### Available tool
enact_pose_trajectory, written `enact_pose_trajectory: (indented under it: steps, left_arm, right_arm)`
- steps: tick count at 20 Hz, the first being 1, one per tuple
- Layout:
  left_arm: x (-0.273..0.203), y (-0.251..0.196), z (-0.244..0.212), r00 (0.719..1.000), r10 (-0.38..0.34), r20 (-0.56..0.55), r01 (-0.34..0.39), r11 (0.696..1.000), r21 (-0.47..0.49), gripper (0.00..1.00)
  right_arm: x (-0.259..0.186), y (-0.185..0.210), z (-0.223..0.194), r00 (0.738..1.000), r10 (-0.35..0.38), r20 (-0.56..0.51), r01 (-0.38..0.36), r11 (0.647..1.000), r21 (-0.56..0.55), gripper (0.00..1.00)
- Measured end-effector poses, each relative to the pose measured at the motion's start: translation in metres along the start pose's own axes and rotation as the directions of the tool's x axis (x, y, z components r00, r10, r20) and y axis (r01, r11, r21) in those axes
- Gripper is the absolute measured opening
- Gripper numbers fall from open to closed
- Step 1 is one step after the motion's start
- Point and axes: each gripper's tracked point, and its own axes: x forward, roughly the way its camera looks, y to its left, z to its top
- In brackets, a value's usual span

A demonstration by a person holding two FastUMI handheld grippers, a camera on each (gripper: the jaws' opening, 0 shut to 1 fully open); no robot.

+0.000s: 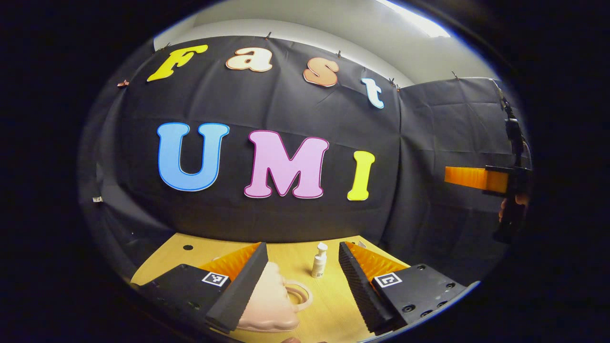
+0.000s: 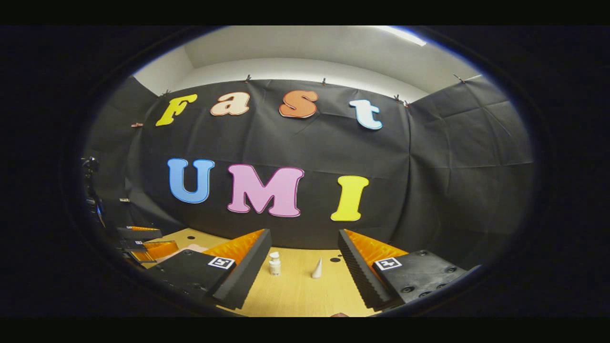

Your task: First open the suitcase, pack the skin care products into it, and then close the suitcase.

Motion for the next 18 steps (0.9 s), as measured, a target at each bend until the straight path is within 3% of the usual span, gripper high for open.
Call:
enact_pose_trajectory:
  steps: [6, 9, 13, 18]
  left_arm:
    - [0.011, -0.011, -0.022, 0.998, 0.009, -0.065, -0.011, 1.0, -0.022, 0.95]
    - [0.027, -0.024, -0.052, 0.989, -0.029, -0.146, 0.022, 0.999, -0.048, 0.95]
    - [0.056, -0.043, -0.112, 0.941, -0.08, -0.329, 0.033, 0.989, -0.147, 0.95]
    - [0.101, -0.037, -0.185, 0.851, 0.001, -0.526, -0.089, 0.986, -0.143, 0.96]
  right_arm:
    - [0.004, 0.001, -0.007, 1.0, 0.003, -0.018, -0.003, 1.0, 0.012, 0.9]
    - [0.011, 0.002, -0.012, 0.999, -0.003, -0.037, 0.004, 1.0, 0.026, 0.9]
    - [0.033, 0.007, -0.004, 1.0, 0.028, -0.004, -0.028, 0.999, 0.03, 0.9]
    - [0.066, -0.015, -0.036, 0.992, 0.12, -0.047, -0.12, 0.993, -0.005, 0.9]
